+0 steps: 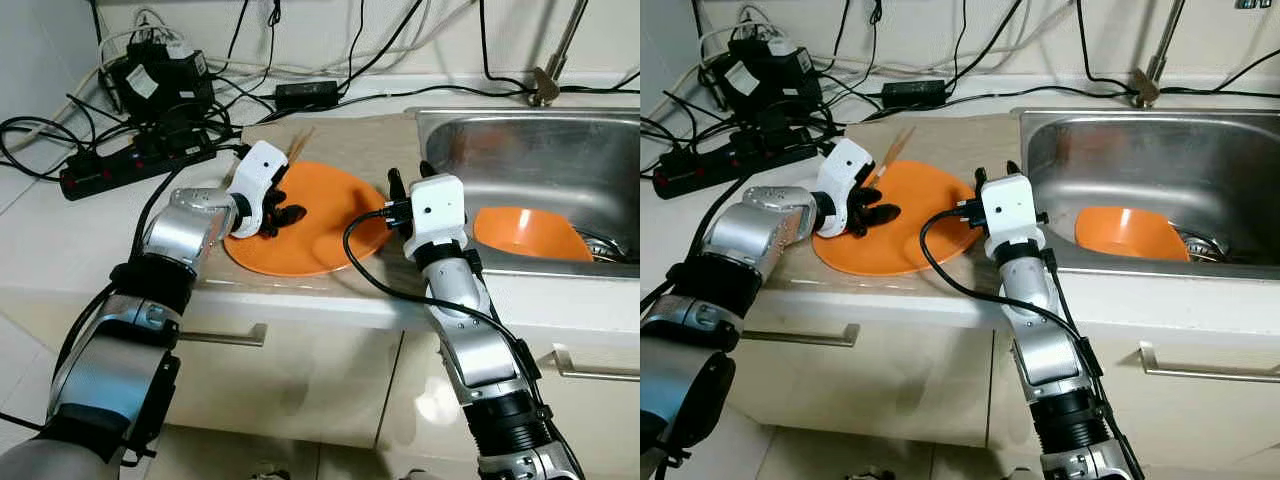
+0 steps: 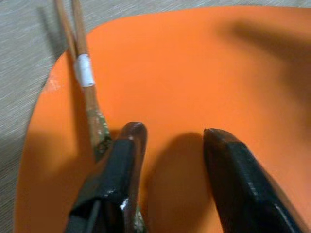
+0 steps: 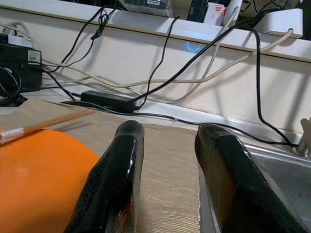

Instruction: Kitchen organization

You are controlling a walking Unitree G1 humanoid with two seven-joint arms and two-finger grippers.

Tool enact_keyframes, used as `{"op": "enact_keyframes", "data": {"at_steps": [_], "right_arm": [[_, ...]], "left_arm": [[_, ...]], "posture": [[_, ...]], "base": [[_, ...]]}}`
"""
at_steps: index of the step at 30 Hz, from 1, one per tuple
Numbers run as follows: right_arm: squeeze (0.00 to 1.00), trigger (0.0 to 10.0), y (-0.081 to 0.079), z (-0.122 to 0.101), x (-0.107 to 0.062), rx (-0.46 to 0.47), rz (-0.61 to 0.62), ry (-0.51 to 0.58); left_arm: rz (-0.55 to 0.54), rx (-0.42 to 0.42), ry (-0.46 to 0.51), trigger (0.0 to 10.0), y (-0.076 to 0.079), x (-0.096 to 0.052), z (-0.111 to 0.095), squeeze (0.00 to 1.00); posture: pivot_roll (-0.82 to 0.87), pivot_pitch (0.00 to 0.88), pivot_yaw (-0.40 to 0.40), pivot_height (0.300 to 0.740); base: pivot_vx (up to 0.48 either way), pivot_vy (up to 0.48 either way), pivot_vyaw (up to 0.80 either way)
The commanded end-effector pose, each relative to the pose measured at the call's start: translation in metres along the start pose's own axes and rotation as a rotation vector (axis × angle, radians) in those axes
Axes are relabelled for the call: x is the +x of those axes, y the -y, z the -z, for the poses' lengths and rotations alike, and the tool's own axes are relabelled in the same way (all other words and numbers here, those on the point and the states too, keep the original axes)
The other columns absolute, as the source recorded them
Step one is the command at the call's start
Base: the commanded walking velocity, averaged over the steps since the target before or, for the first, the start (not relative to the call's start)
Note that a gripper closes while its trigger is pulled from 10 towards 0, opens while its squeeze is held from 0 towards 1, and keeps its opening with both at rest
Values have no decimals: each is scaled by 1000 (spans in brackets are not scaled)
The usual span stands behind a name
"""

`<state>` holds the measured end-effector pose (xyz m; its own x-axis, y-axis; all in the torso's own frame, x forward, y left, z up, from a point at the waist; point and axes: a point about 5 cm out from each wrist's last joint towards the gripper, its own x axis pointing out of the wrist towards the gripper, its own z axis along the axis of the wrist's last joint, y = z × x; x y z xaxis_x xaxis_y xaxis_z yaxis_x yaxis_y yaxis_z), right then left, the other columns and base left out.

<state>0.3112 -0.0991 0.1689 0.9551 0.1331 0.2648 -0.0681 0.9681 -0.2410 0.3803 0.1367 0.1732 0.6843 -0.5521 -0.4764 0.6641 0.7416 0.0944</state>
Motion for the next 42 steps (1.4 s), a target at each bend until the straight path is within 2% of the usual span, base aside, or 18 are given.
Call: {"op": "enact_keyframes", "data": {"at_steps": [1, 4, 13, 17, 20, 23, 24, 25, 29, 30, 31, 38, 42], "right_arm": [[0, 10000, -1, -1, 0, -1, -2, -2], [0, 10000, -1, 0, 0, 0, -3, -4], [0, 10000, -1, 1, 0, -1, -10, -9], [0, 10000, -2, 2, 0, -1, -12, -11], [0, 10000, -2, 2, 0, 0, -15, -12], [0, 10000, -3, 3, 0, 0, -16, -14], [0, 10000, -3, 3, 1, 0, -17, -14], [0, 10000, -3, 3, 1, 0, -18, -14], [0, 10000, -4, 2, 1, 1, -21, -12], [0, 10000, -4, 2, 1, 0, -22, -11], [0, 10000, -4, 2, 1, 0, -23, -11], [0, 10000, -1, 2, 1, -4, -16, -9], [0, 10000, 0, 2, 1, -6, -13, -10]], "left_arm": [[31, -33, -98, 0, 5, 3, 25, 0], [41, -19, -70, 0, 6, 0, 19, 0], [91, 55, 85, 0, 22, -25, -22, 0], [59, 74, 133, 0, 21, -33, -34, 0], [-16, 130, 203, 0, 16, -40, -47, 0], [-17, 151, 221, 0, 17, -41, -50, 0], [-31, 163, 207, 4314, 15, -40, -48, 0], [-36, 162, 195, 10000, 14, -39, -46, 0], [-66, 147, 168, 10000, 8, -32, -38, 0], [-86, 145, 157, 10000, 4, -30, -35, 796], [-96, 146, 147, 10000, 2, -27, -32, 1000], [-177, 144, 80, 10000, -16, -17, -9, 1000], [-198, 144, 62, 10000, -22, -15, -3, 1000]], "posture": [[-38, 0, 98, 715], [-33, 0, 96, 715], [-23, 0, 89, 715], [-21, 0, 88, 715], [-17, 0, 86, 715], [-16, 0, 85, 715], [-16, 0, 84, 715], [-15, 0, 84, 715], [-17, 0, 82, 715], [-18, 0, 82, 715], [-20, 0, 83, 715], [-33, 0, 86, 715], [-36, 0, 86, 715]], "base": [[0, 0, 0], [0, 0, 0], [0, 0, 0], [0, 0, 0], [0, 0, 0], [0, 0, 0], [0, 0, 0], [0, 0, 0], [0, 0, 0], [0, 0, 0], [0, 0, 0], [0, 0, 0], [0, 0, 0]]}}
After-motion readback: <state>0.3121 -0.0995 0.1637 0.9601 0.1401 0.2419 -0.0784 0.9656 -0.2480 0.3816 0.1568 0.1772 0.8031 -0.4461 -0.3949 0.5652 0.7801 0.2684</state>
